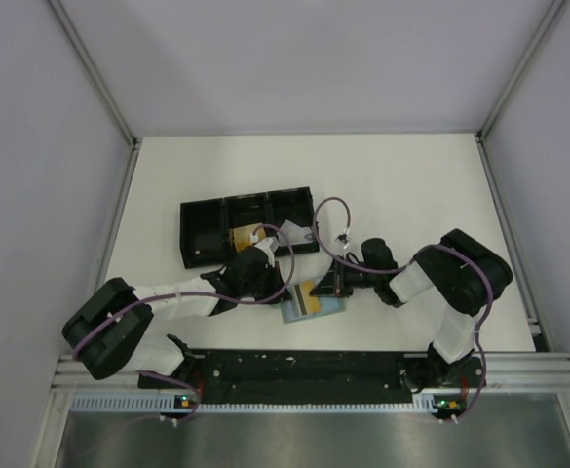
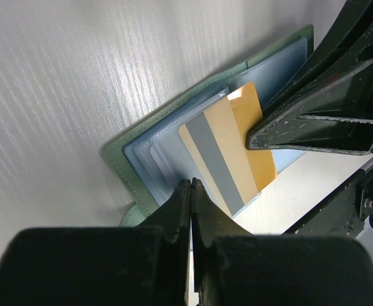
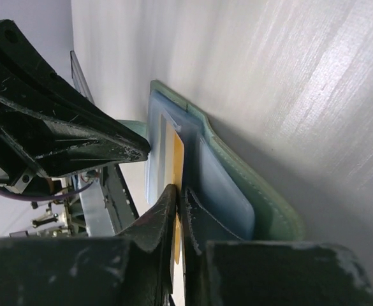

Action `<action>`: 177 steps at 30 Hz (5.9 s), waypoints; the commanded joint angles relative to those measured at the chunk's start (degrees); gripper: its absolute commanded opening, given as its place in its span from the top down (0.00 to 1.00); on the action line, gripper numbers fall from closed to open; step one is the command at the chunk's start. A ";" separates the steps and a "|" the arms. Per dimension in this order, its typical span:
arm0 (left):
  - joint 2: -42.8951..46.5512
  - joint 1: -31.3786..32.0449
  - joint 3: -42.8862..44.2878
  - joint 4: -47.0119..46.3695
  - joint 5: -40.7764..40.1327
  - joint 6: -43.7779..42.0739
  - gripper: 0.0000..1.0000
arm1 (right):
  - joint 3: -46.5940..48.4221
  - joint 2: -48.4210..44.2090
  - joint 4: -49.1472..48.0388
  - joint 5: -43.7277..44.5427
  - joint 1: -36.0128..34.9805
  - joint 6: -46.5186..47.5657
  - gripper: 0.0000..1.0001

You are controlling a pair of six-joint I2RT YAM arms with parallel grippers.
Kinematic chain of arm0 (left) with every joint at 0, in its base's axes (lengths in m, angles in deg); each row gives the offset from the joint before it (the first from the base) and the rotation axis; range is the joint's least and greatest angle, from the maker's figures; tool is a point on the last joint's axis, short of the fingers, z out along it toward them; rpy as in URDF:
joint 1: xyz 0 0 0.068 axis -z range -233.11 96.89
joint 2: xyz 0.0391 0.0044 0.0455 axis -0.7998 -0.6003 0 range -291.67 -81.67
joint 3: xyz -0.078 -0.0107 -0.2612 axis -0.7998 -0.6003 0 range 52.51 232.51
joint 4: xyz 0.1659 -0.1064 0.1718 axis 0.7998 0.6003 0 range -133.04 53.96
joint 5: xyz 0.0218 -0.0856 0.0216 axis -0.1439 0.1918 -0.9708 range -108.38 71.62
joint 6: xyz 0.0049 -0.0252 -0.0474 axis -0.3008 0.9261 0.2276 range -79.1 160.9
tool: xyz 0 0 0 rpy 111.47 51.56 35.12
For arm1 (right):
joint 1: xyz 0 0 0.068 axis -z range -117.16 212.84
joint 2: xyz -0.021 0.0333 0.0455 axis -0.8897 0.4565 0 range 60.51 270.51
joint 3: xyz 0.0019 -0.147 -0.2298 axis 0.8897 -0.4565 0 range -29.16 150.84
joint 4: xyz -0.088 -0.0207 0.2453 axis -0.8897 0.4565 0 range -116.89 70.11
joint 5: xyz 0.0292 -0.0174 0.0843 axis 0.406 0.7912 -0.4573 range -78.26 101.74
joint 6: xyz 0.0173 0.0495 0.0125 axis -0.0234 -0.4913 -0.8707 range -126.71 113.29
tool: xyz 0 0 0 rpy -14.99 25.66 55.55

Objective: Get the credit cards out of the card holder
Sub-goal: Remove the credit card from the card holder, then place the credit card in the storage box.

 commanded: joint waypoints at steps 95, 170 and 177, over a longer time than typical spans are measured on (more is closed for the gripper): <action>29.11 8.40 5.22 3.83 0.59 -27.93 1.00 | 7.58 -64.07 42.50 2.50 4.70 26.97 0.23; 34.12 8.66 -5.58 -51.09 0.09 -9.67 0.62 | -0.50 -38.94 -44.07 32.71 -17.63 -0.07 1.00; 34.90 8.57 -4.61 -45.48 -1.49 -9.84 1.00 | -0.76 -38.76 -44.43 32.62 -17.89 0.36 1.00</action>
